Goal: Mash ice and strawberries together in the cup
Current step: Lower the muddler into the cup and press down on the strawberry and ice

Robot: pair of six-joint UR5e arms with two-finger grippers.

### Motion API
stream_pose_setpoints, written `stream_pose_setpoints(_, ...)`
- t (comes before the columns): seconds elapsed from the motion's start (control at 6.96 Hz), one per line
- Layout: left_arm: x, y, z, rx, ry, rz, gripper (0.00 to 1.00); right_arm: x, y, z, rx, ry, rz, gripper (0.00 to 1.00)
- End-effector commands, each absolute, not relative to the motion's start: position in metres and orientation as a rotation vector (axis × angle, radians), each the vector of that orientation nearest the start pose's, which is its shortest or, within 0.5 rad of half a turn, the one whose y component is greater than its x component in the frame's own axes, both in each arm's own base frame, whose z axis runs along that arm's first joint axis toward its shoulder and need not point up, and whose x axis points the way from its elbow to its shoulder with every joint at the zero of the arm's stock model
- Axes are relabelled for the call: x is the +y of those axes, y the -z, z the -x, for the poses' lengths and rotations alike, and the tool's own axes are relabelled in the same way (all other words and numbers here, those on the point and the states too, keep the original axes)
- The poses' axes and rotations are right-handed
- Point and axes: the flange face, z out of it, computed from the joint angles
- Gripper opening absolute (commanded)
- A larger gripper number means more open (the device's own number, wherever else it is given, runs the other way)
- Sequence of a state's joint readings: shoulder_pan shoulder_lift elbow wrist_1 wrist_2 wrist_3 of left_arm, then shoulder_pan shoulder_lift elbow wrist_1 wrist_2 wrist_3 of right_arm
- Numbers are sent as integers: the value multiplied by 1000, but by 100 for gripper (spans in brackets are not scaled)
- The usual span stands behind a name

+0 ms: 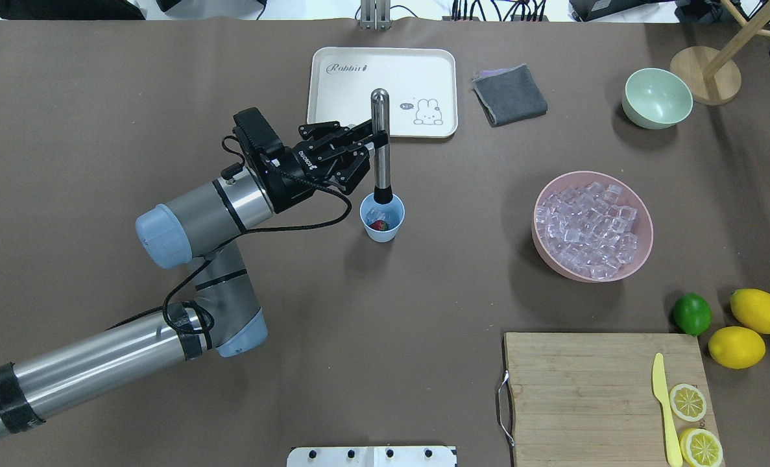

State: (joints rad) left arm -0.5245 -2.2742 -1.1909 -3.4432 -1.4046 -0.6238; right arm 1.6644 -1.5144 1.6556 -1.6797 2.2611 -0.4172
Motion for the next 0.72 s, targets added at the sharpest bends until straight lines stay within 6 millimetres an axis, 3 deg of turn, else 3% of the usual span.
stream_pose_setpoints(0.0,-462,-222,-501,1558,-58,-1535,0,-505,-607,-118,-662,321,-203,99)
stream_pose_setpoints(0.57,-452,-250,-533,1515,-98,-1472,0,-505,-607,-118,-658,321,-201,99)
